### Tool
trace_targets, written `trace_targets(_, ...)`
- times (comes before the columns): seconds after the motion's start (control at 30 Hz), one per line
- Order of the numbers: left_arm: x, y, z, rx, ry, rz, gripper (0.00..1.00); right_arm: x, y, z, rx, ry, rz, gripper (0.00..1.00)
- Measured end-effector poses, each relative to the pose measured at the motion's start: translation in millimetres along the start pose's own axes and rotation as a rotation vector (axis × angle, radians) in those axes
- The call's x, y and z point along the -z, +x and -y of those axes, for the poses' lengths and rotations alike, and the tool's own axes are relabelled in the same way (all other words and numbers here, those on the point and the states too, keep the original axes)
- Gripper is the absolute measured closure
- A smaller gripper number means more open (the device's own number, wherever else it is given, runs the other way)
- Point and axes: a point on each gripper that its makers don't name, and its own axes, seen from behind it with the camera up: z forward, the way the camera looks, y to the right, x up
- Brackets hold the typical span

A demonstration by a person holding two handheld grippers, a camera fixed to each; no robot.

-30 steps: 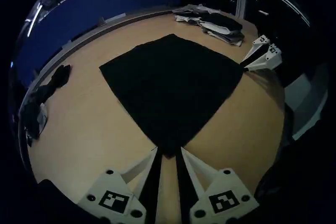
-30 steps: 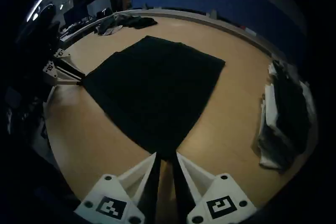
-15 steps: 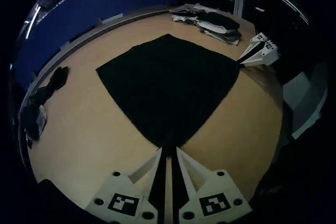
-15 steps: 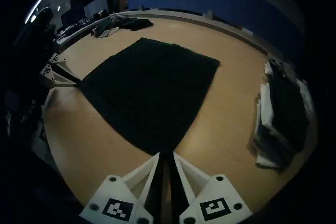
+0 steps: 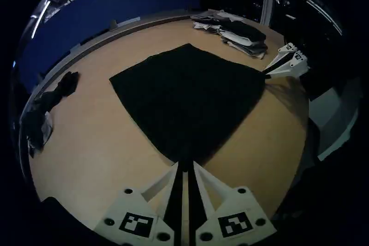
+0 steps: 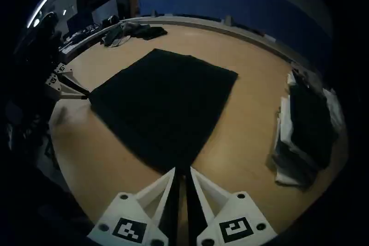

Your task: Fold towel

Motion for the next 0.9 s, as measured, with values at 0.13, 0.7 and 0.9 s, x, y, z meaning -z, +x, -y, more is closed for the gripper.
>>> trace_targets(0.13, 7.7, 6.5, 0.2, 0.022, 0.006, -0.012, 0.93, 7.8, 8.3, -1.0, -0.001, -0.003, -0.018, 0.92)
trace_targets(0.7, 45.4, 38.4, -0.6, 0.113, 0.027, -0.062, 0.93, 53.1, 50.3, -4.3, -0.015, -0.015, -0.097, 0.92)
trace_targets(0.9, 61.6, 51.7, -0.6, 0.143, 0.029, -0.069, 0.93, 68.6, 63.8, -5.2, -0.004, -0.012, -0.108, 0.92)
